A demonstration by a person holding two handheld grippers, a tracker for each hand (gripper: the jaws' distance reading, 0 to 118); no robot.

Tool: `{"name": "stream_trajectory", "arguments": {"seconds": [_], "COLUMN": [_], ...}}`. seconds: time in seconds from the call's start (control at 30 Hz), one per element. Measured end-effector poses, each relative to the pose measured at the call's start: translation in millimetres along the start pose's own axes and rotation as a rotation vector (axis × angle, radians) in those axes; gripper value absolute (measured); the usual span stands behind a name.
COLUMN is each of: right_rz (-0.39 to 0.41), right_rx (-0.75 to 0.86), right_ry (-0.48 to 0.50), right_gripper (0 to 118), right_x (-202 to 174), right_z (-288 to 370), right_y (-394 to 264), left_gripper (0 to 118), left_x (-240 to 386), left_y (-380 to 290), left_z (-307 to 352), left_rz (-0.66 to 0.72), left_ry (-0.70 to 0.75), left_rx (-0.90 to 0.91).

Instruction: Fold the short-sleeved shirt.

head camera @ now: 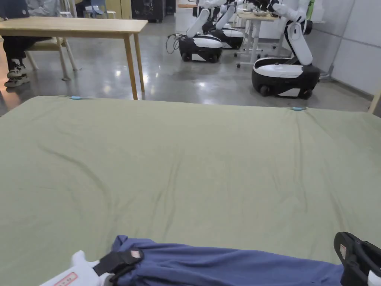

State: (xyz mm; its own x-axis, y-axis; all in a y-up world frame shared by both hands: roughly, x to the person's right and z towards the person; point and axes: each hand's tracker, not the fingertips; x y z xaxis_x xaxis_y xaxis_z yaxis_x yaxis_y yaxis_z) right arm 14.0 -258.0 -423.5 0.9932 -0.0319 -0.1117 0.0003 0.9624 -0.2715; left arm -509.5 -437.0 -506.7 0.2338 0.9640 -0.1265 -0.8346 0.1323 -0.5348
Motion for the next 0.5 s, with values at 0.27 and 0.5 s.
{"name": "stream_trajectory", "arguments": {"seconds": [0.27,0.5], "right_rz": [0.016,0.019], "right_rx": [-0.017,-0.02], "right_ry": [0.045,0.073], "right_gripper": [5,5], "right_x": [11.3,27.7], "right_z": [-5.1,-1.5], "right_y": [7.5,12.2], "left_gripper": [3,3], "left_x": [99.4,220.4], "left_y": [8.0,-140.3], "left_z": [42.1,-38.5], "left_rz": [-0.518,-1.302], "left_ry": [0.202,0.294], "left_rx": [0.133,-0.026]}}
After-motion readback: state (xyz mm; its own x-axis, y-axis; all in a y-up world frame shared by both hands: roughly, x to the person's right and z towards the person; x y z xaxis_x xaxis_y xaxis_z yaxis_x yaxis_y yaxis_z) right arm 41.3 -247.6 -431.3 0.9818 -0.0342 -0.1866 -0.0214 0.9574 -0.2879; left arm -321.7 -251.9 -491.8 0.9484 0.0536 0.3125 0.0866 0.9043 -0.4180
